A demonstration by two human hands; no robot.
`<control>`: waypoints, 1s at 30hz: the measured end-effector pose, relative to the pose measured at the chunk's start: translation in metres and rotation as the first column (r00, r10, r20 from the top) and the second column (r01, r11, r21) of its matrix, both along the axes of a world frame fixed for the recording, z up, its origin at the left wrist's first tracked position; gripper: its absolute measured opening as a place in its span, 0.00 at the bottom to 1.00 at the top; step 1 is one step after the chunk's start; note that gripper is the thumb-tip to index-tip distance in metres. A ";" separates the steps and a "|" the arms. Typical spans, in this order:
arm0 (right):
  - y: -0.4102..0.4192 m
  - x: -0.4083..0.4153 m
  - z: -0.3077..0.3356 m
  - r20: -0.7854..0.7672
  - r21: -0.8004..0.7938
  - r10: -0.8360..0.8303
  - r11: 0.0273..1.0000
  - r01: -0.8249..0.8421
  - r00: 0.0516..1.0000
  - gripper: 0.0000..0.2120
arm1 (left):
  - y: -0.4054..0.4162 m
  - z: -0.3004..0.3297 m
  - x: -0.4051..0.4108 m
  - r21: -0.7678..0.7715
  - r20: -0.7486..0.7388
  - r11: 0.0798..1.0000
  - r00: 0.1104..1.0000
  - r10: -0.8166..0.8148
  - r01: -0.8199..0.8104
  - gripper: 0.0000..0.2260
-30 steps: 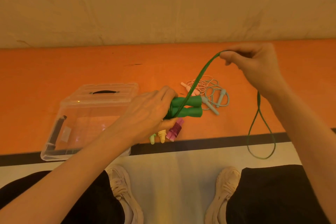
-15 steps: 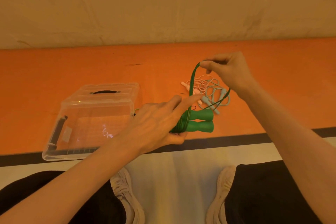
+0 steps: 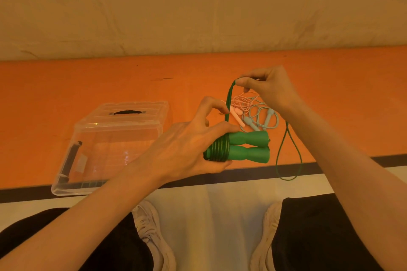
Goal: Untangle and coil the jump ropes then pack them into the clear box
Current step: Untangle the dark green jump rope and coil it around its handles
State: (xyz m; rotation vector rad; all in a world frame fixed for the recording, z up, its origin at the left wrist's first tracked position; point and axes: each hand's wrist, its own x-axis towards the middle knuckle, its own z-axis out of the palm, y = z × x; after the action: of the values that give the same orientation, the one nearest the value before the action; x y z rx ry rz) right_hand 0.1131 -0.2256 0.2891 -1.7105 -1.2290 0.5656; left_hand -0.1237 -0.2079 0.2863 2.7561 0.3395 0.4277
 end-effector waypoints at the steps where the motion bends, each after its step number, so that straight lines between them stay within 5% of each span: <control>1: 0.000 0.000 -0.001 -0.003 -0.005 0.001 1.000 -0.001 1.000 0.02 | -0.001 0.001 0.000 0.014 0.011 1.000 1.000 -0.004 0.004 0.25; 9: -0.001 0.001 -0.005 -0.012 -0.071 0.000 0.997 -0.001 1.000 0.05 | -0.005 0.007 0.002 0.253 0.046 0.965 0.998 0.051 -0.061 0.23; 23: -0.003 -0.002 -0.011 -0.012 -0.154 0.039 0.987 -0.040 0.999 0.05 | -0.004 0.001 0.003 0.090 -0.001 0.995 0.999 0.039 -0.038 0.21; 30: -0.006 0.009 -0.009 -0.067 -0.150 0.011 0.988 -0.021 0.998 0.03 | 0.012 0.008 0.001 0.019 0.111 0.993 0.987 0.113 -0.116 0.22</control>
State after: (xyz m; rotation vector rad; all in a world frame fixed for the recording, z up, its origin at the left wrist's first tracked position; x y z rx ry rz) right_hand 0.1216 -0.2321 0.2803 -1.7940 -1.1788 0.7352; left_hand -0.1230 -0.1956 0.2946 2.7329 0.4695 0.6144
